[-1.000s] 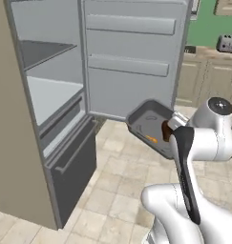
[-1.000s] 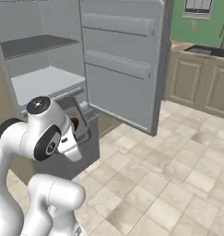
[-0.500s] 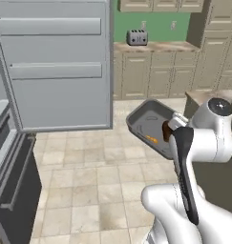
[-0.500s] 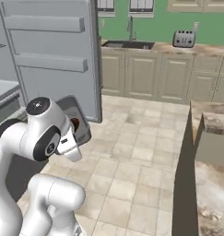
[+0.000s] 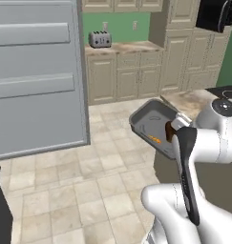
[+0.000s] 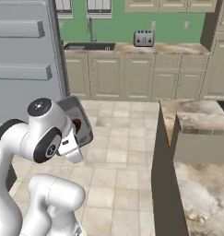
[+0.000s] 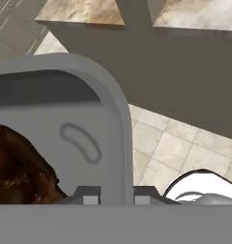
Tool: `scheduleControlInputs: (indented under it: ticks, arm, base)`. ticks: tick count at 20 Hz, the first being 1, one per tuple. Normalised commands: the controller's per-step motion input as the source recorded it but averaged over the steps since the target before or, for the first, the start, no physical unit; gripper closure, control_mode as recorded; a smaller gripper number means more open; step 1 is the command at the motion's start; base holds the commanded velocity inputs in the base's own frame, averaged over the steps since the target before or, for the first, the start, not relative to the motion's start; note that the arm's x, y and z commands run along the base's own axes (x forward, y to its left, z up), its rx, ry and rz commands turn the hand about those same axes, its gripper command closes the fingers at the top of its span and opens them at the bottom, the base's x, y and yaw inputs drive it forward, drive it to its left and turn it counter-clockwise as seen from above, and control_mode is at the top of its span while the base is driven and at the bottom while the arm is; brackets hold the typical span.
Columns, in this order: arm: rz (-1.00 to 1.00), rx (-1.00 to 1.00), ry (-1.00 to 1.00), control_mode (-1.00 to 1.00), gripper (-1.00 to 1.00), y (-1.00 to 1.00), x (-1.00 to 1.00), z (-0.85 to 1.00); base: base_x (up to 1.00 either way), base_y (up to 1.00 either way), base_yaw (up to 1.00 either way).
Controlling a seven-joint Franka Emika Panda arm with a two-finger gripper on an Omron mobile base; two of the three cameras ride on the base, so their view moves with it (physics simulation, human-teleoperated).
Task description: Place the tupperware containing the shrimp and sweet potato meal in the microwave. Close the microwave door and press the start button to reheat the meal.
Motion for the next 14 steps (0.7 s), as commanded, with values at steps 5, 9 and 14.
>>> scheduleControlInputs:
  ticks: [5, 9, 14]
  arm:
    - [0.0, 0.0, 0.0, 1.0, 1.0, 0.0, 0.0, 0.0]
    - [0.0, 0.0, 0.0, 1.0, 1.0, 0.0, 0.0, 0.0]
    - [0.0, 0.0, 0.0, 1.0, 1.0, 0.0, 0.0, 0.0]
  base:
    - [1.0, 0.0, -0.06]
    - [1.0, 0.0, 0.0]
    - [1.0, -0.05, 0.0]
